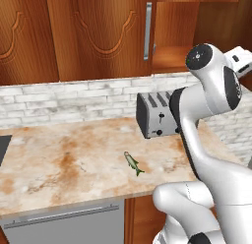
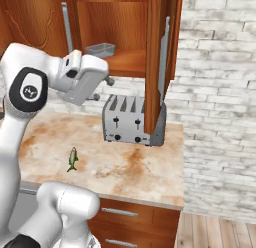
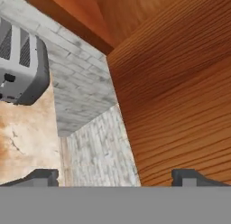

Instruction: Retrieve the tupperware from the cabinet, then place the raw meat into the tupperware to avoid contamination.

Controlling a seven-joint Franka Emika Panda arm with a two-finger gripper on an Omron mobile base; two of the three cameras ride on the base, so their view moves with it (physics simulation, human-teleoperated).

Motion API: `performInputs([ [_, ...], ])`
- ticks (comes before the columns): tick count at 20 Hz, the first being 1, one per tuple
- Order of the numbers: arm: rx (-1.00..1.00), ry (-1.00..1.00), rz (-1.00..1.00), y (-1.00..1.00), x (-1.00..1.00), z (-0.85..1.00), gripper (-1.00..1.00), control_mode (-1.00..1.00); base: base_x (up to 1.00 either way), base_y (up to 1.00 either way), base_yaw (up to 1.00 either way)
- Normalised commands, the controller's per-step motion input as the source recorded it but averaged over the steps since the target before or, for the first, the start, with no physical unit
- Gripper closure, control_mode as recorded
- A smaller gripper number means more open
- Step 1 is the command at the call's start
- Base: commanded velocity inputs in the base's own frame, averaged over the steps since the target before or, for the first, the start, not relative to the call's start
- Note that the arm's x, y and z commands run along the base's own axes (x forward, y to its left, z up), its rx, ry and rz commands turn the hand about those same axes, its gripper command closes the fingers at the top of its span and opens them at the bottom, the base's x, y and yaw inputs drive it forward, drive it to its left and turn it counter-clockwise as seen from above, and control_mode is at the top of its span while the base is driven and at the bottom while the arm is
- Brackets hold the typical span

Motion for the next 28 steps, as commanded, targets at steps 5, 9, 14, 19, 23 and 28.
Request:
performInputs([
  [5, 0.22, -0.07, 0.04, 0.53, 0.00, 0.02, -1.00, -1.00, 0.00, 0.00, 0.00],
  [9, 0.24, -0.10, 0.01, 0.46, 0.01, 0.00, -1.00, -1.00, 0.00, 0.00, 0.00],
  [14, 0.23, -0.11, 0.00, 0.42, 0.14, 0.08, -1.00, -1.00, 0.00, 0.00, 0.00],
  [19, 0.16, -0.08, 0.01, 0.47, 0.17, 0.23, -1.00, -1.00, 0.00, 0.00, 0.00],
  [23, 0.13, -0.08, 0.04, 0.50, 0.18, 0.18, -1.00, -1.00, 0.00, 0.00, 0.00],
  [28, 0.13, -0.08, 0.05, 0.44, 0.17, 0.13, -1.00, -1.00, 0.00, 0.00, 0.00],
])
